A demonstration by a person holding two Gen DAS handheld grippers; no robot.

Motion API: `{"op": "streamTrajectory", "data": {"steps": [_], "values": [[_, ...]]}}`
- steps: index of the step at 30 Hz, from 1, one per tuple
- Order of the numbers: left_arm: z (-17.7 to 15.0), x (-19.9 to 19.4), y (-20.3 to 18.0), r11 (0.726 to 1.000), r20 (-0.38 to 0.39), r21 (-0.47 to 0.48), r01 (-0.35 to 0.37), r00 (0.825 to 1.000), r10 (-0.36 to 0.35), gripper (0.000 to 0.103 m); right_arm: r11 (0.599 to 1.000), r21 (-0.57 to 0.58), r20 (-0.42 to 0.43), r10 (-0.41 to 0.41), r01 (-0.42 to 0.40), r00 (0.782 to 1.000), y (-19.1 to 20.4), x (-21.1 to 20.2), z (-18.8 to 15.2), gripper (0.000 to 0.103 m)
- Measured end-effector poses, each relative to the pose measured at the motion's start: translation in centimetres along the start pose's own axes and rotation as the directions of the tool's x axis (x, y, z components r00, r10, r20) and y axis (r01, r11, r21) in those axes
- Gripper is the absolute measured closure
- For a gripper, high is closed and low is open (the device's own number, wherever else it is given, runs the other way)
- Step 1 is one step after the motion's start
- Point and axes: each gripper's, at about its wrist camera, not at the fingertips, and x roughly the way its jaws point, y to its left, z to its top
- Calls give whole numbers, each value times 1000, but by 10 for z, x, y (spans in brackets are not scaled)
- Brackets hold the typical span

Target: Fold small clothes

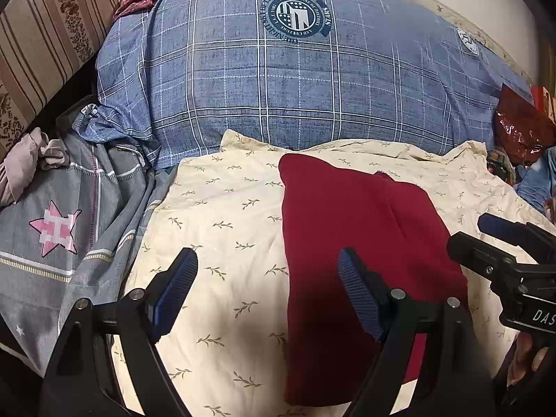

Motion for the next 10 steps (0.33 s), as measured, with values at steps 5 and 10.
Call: {"op": "streamTrajectory", "data": {"steps": [5, 10], "values": [[-2, 3, 1, 1000, 4, 6, -1, 1000, 1, 20, 1000, -2, -5, 2, -2, 1000, 2, 2, -1, 20], [-3, 6, 3, 1000, 14, 11, 0, 1000, 0, 20, 1000, 0, -13, -2, 2, 1000, 0, 8, -3, 20]]}}
